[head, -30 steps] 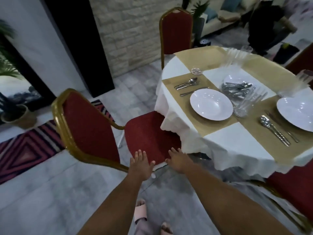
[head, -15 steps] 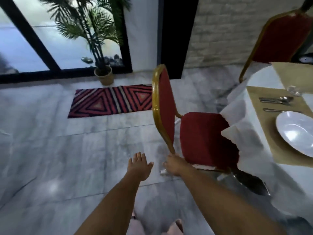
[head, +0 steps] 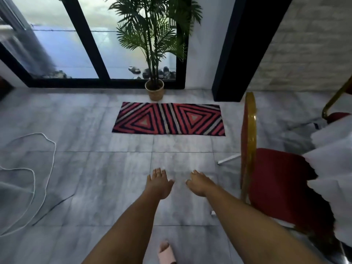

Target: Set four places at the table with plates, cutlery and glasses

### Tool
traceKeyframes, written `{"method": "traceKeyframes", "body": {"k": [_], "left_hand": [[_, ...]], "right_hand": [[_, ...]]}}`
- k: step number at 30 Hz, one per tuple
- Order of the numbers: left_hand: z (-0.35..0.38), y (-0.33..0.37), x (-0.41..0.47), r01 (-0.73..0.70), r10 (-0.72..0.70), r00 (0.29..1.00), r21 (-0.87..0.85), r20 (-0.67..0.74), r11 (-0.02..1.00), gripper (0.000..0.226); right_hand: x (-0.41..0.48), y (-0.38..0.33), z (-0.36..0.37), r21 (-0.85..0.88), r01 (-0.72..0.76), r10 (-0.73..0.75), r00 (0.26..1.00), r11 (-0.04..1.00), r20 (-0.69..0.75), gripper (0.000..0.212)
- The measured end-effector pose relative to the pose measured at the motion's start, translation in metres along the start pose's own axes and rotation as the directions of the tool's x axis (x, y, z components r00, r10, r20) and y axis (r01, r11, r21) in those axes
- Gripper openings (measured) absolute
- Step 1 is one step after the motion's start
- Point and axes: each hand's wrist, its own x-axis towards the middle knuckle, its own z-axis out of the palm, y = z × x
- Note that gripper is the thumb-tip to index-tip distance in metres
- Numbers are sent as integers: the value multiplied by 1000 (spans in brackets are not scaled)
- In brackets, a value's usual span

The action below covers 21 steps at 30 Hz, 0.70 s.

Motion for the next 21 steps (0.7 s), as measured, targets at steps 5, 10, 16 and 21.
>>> {"method": "traceKeyframes", "body": {"k": [5, 10, 16, 21], "left_hand": [[-40, -42, 28, 8, -8, 1000, -9, -27, 1000, 71], [-76, -58, 63, -8, 6, 999, -33, -43, 999, 70], [-119, -62, 118, -15, 13, 999, -29, -51, 999, 70], [-174, -51, 177, -18, 18, 998, -3, -58, 1000, 69]], "right_hand": [[32, -48, -25, -5, 9, -9, 1000, 1000, -5, 60], [68, -69, -51, -13, -13, 12, 1000, 1000, -2, 62], [122, -78, -96, -21, -21, 21, 1000, 1000, -6, 63], [171, -79, -159, -24, -32, 31, 999, 999, -34, 63]]}}
